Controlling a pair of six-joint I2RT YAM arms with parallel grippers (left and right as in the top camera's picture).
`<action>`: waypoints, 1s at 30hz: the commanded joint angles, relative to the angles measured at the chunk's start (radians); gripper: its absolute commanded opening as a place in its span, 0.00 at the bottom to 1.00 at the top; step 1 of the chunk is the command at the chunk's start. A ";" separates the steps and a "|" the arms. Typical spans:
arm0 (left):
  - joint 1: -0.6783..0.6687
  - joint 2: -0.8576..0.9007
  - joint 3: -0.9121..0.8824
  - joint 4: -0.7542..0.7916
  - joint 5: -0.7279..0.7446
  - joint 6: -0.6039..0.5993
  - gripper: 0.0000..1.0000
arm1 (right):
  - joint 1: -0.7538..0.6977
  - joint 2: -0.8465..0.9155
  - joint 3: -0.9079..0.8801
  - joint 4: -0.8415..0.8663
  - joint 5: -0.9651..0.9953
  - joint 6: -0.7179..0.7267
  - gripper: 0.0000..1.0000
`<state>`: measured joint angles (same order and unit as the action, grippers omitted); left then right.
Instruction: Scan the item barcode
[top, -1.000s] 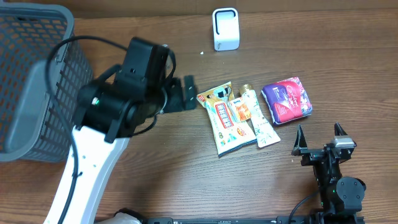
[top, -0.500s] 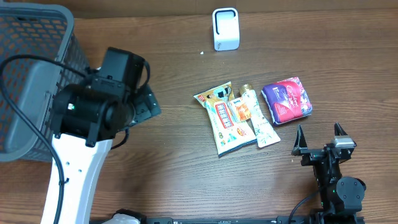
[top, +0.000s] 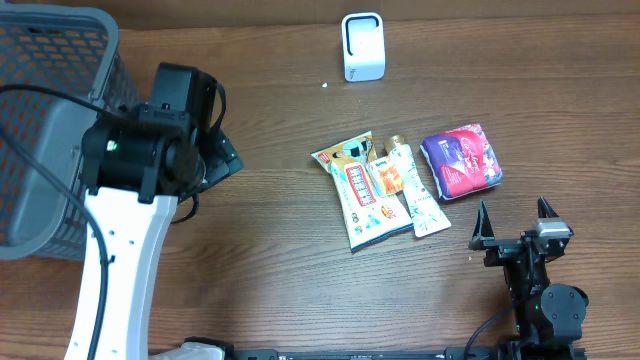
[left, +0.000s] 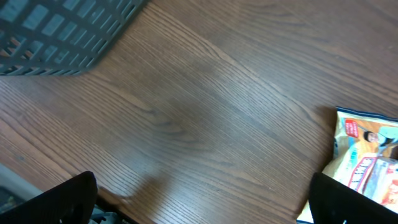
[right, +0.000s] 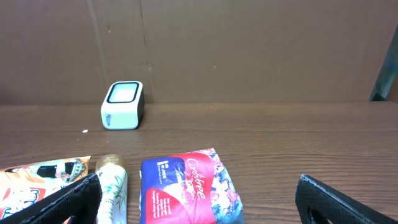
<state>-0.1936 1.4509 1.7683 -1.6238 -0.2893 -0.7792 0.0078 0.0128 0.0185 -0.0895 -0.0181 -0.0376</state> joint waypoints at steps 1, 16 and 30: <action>0.003 0.026 0.018 0.001 -0.023 -0.014 1.00 | -0.002 -0.010 -0.010 0.006 0.010 -0.005 1.00; 0.004 0.080 0.018 0.002 -0.025 -0.010 1.00 | -0.002 -0.010 -0.010 0.093 -0.197 -0.004 1.00; 0.004 0.080 0.018 0.002 -0.025 -0.010 1.00 | -0.002 -0.010 -0.010 0.626 -0.788 0.043 1.00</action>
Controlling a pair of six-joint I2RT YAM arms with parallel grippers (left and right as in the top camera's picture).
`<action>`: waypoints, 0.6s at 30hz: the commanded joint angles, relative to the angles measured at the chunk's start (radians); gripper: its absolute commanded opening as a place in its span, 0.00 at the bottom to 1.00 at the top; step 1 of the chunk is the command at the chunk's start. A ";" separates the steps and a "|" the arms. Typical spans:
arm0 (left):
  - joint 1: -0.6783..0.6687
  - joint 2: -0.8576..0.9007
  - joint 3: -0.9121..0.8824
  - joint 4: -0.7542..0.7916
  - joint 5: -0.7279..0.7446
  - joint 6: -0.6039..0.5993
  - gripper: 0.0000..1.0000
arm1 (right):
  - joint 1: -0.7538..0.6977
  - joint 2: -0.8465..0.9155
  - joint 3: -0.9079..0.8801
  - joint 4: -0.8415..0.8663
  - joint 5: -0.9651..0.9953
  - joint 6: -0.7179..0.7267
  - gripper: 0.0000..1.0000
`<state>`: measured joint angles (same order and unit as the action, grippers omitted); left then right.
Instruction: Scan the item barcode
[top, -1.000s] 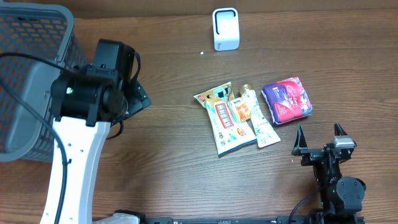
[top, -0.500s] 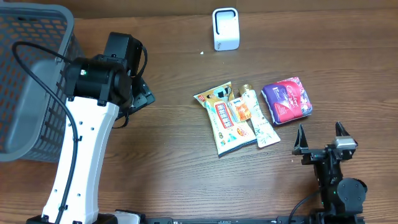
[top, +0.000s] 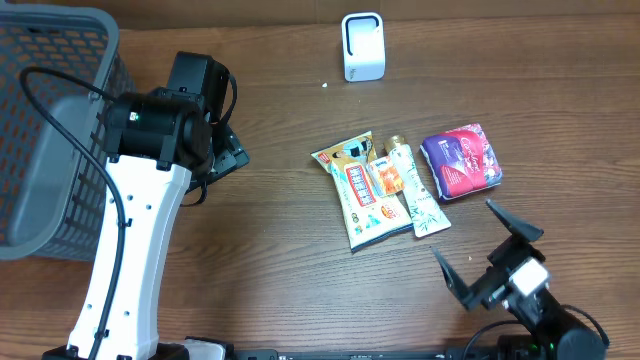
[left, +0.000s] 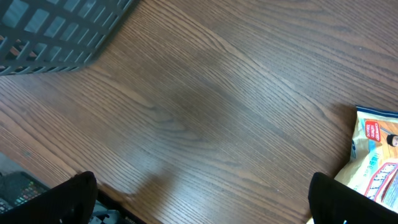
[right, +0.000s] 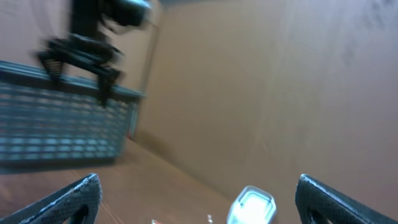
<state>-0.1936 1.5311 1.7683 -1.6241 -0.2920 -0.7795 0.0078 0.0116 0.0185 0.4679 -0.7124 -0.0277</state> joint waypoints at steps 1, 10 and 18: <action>0.004 0.000 0.018 0.002 -0.022 -0.010 1.00 | -0.002 -0.009 -0.005 0.119 -0.085 0.055 1.00; 0.004 0.000 0.018 0.002 -0.022 -0.010 1.00 | -0.004 0.054 0.331 -0.215 0.138 -0.028 1.00; 0.003 0.000 0.018 0.002 -0.022 -0.010 1.00 | -0.003 0.403 0.792 -0.858 0.193 -0.106 1.00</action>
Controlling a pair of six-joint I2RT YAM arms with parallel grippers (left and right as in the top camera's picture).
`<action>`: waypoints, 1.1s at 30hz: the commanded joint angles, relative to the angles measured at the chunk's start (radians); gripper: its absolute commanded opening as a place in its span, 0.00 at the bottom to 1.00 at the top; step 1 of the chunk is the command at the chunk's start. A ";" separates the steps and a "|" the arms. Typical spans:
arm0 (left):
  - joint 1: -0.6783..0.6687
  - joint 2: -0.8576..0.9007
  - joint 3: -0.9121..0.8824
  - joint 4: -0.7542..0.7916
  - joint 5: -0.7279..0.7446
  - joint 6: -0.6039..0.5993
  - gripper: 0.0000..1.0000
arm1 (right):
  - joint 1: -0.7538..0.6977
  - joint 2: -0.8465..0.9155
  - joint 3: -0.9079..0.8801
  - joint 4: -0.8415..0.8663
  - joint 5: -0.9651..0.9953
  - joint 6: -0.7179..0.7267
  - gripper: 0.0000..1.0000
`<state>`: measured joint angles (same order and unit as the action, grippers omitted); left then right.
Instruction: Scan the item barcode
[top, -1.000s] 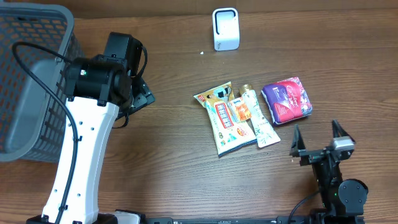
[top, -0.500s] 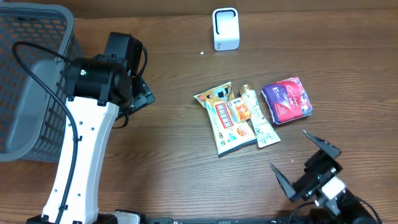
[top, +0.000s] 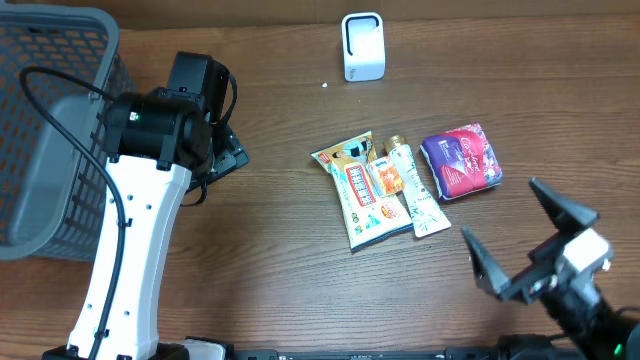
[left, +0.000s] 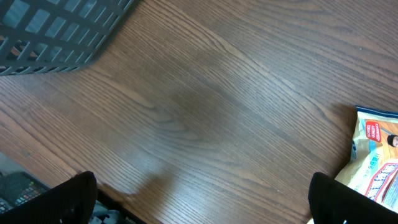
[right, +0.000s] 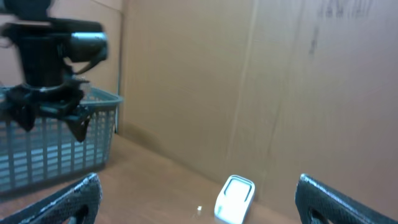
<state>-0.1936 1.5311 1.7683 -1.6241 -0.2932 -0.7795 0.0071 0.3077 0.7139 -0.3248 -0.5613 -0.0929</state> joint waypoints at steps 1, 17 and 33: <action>0.004 0.000 0.018 0.002 -0.021 -0.010 1.00 | -0.003 0.164 0.144 -0.117 0.016 -0.041 1.00; 0.004 0.000 0.018 0.002 -0.021 -0.010 1.00 | -0.002 0.492 0.260 -0.037 -0.484 0.023 1.00; 0.003 0.000 0.018 0.002 -0.021 -0.010 1.00 | -0.002 0.801 0.505 -0.414 0.020 0.333 1.00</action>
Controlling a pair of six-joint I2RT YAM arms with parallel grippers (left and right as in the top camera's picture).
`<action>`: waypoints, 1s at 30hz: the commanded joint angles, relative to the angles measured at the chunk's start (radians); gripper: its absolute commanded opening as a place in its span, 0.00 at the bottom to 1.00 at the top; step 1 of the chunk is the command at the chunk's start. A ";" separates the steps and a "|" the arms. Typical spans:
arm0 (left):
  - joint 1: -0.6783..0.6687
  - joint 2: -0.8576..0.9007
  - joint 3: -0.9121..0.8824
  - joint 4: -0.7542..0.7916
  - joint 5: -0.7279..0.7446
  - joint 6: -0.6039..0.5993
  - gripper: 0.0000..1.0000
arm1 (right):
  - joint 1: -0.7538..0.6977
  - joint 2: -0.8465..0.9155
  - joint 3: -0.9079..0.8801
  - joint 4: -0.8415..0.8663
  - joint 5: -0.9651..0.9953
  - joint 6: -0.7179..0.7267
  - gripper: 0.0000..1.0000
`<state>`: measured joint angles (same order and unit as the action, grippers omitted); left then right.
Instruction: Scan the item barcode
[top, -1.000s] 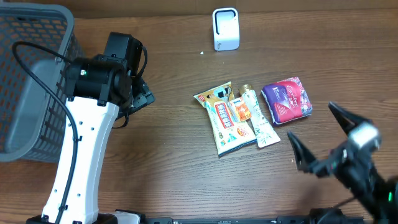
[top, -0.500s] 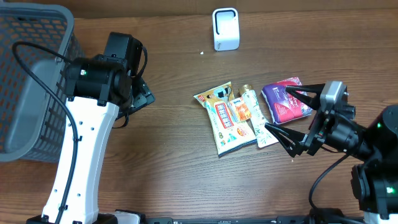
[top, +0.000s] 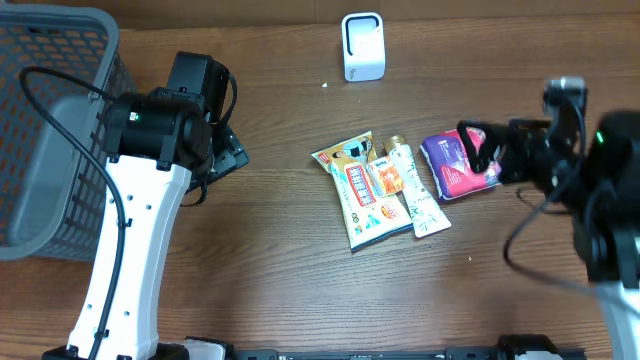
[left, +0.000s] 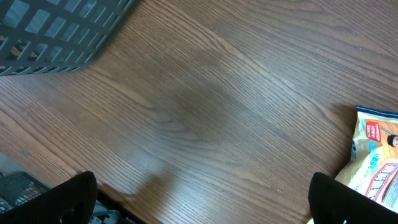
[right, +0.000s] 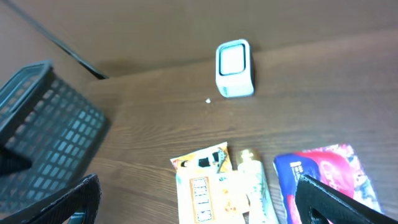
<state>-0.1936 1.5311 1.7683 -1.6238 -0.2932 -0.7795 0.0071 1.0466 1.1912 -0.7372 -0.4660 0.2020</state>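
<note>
The white scanner stands at the back of the table, also in the right wrist view. Three items lie mid-table: a snack packet, a tube and a purple-red packet. My right gripper hangs open above the purple-red packet's right side, holding nothing; its camera looks down on the packet, tube and snack packet. My left gripper is open over bare wood left of the items, with only the snack packet's corner in its view.
A dark grey mesh basket fills the far left, its corner showing in the left wrist view and the right wrist view. Bare wood lies between the basket and the items. A brown wall backs the table.
My right arm has moved from the table's front right to above the purple-red packet, and its camera now looks down on the items and scanner. The left arm has not moved.
My right gripper sat low at the front right edge, facing the scanner, with the left gripper close to the basket. Then the left gripper stood slightly further right and the right gripper was tilted upward. Now the right gripper is open over the items.
</note>
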 joint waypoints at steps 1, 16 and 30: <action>0.004 0.000 0.018 0.002 -0.021 -0.010 1.00 | -0.002 0.085 0.027 0.003 -0.170 0.038 1.00; 0.004 0.000 0.018 0.002 -0.021 -0.010 1.00 | 0.183 0.248 0.027 -0.091 0.510 0.175 0.90; 0.003 0.000 0.018 0.002 -0.021 -0.010 1.00 | 0.348 0.557 0.026 -0.019 0.911 0.334 0.91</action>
<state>-0.1936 1.5311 1.7683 -1.6238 -0.2935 -0.7795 0.3416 1.5364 1.1969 -0.7750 0.3653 0.5140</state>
